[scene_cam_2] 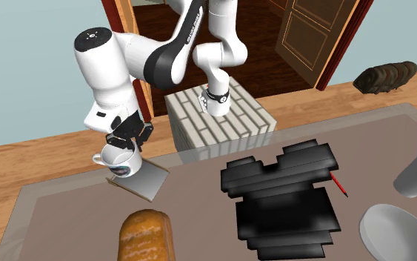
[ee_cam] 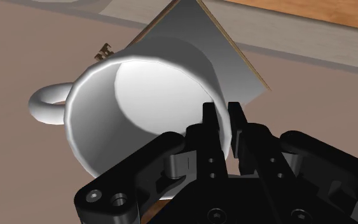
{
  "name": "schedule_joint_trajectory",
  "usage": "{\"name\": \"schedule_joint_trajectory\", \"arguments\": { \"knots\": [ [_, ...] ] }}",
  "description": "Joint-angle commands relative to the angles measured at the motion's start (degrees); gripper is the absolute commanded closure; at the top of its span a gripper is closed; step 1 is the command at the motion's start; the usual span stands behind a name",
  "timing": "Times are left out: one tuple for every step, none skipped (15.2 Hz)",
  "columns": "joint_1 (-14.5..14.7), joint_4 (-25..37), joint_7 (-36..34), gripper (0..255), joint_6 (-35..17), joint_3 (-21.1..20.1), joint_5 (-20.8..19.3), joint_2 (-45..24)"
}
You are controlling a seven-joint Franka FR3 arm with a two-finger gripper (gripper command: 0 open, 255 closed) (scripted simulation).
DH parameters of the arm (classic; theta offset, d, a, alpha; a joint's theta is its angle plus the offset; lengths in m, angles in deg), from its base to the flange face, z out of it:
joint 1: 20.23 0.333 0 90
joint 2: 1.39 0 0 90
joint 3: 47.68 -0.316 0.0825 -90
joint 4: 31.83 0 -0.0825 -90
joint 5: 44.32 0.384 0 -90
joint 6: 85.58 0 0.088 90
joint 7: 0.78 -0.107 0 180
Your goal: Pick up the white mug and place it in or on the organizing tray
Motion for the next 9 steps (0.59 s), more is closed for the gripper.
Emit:
{"name": "schedule_joint_trajectory", "arguments": {
  "knots": [
    [-0.1, -0.8, 0.3, 255, -1.5, 0.0, 0.5, -0.8],
    [-0.1, -1.3, 0.5, 255, -2.2, 0.0, 0.7, -1.0],
    [-0.2, -1.8, 0.6, 255, -2.9, 0.0, 0.9, -1.4],
    [-0.2, -2.2, 0.7, 255, -3.6, 0.0, 1.1, -1.7],
    [-0.3, -2.7, 0.9, 255, -4.4, 0.0, 1.4, -2.0],
    [-0.3, -3.1, 1.0, 255, -5.1, -0.1, 1.6, -2.3],
    [-0.4, -3.5, 1.2, 255, -5.8, -0.1, 1.9, -2.7],
    [-0.4, -3.9, 1.4, 255, -6.5, -0.1, 2.1, -3.1],
    [-0.5, -4.2, 1.5, 255, -6.9, -0.1, 2.3, -3.3]
  ]
}}
